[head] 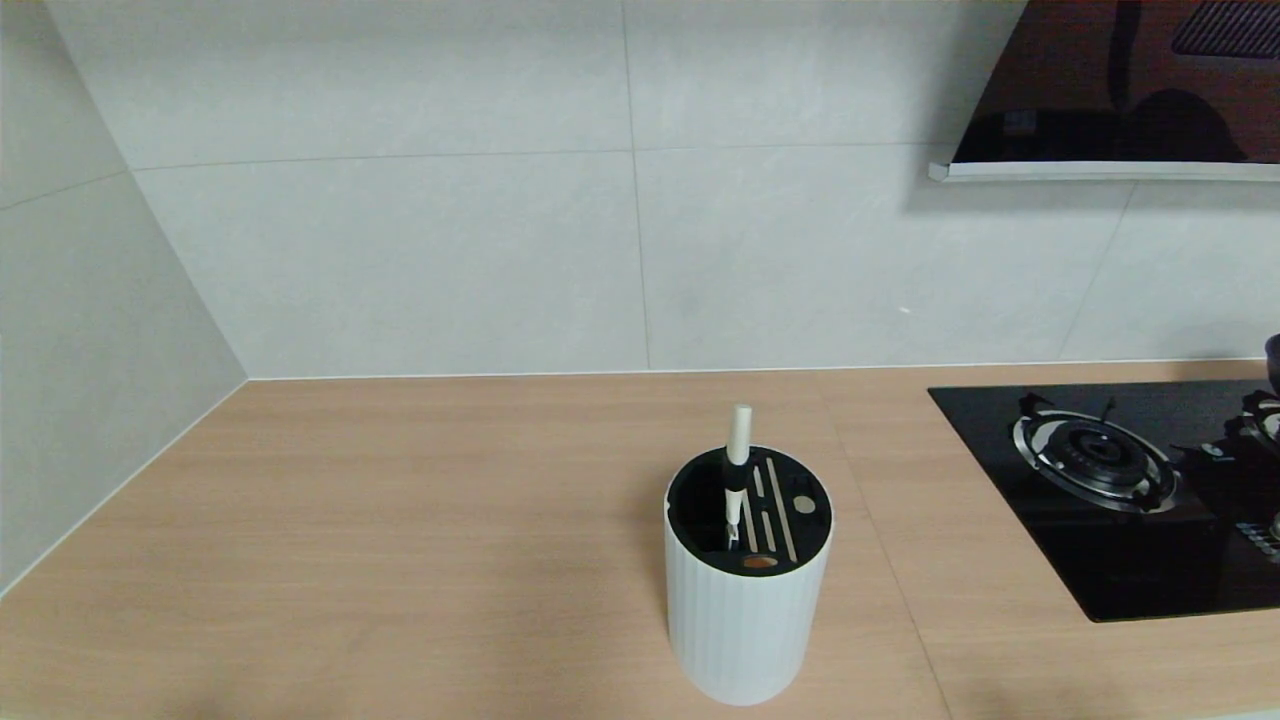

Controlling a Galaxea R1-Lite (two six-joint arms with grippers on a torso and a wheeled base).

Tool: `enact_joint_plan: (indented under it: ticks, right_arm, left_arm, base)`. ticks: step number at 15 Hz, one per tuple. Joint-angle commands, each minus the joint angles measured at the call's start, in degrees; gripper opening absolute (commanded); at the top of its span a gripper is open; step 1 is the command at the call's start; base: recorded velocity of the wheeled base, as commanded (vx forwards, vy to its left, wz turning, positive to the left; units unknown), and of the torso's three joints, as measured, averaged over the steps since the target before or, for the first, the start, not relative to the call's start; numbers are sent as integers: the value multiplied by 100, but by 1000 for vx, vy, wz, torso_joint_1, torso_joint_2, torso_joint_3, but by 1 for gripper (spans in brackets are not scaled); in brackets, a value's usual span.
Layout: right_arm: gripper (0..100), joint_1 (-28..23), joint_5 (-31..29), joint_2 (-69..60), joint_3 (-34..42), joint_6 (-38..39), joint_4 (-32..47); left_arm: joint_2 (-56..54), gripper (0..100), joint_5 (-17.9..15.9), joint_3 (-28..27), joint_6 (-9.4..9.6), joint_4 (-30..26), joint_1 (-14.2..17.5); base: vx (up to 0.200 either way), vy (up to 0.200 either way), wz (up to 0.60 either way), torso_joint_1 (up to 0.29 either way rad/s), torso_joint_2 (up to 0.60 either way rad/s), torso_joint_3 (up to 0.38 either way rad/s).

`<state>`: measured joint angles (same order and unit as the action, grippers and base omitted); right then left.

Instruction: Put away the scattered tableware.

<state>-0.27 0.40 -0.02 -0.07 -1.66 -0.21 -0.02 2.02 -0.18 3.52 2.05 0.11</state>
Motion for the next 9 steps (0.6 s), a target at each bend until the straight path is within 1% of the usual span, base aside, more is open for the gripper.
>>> enact_joint_plan:
  ticks: [1,2,3,4,5,6,8,9]
  right_arm:
    - [100,0,4,11,7,-1,3]
    - [100,0,13,11,7,-1,12]
    - [100,0,4,11,7,-1,12]
    - [100,0,13,11,7,-1,-6]
    - [100,0,4,11,7,-1,-6]
    - [100,0,4,11,7,-1,-6]
    - [100,0,13,11,7,-1,-6]
    - [100,0,13,11,7,-1,3]
  left_arm:
    - [11,100,-141,1,-10,-29,-2]
    - [2,100,-167,-8,70,-55,-2]
    - [2,100,-79,18,96,-64,-2]
    - [11,100,-27,9,-53,-301,-2]
    - [11,100,-27,18,-291,-205,-2]
    - [11,100,-27,18,-326,-205,-2]
    - [11,100,-27,18,-300,-205,-2]
    - [11,100,-27,18,-379,-205,-2]
  base:
    - [0,0,0,0,0,0]
    - [0,0,0,0,0,0]
    - [0,0,0,0,0,0]
    - [0,0,0,0,0,0]
    - [0,0,0,0,0,0]
    - [0,0,0,0,0,0]
    - [0,0,0,0,0,0]
    - [0,0,0,0,0,0]
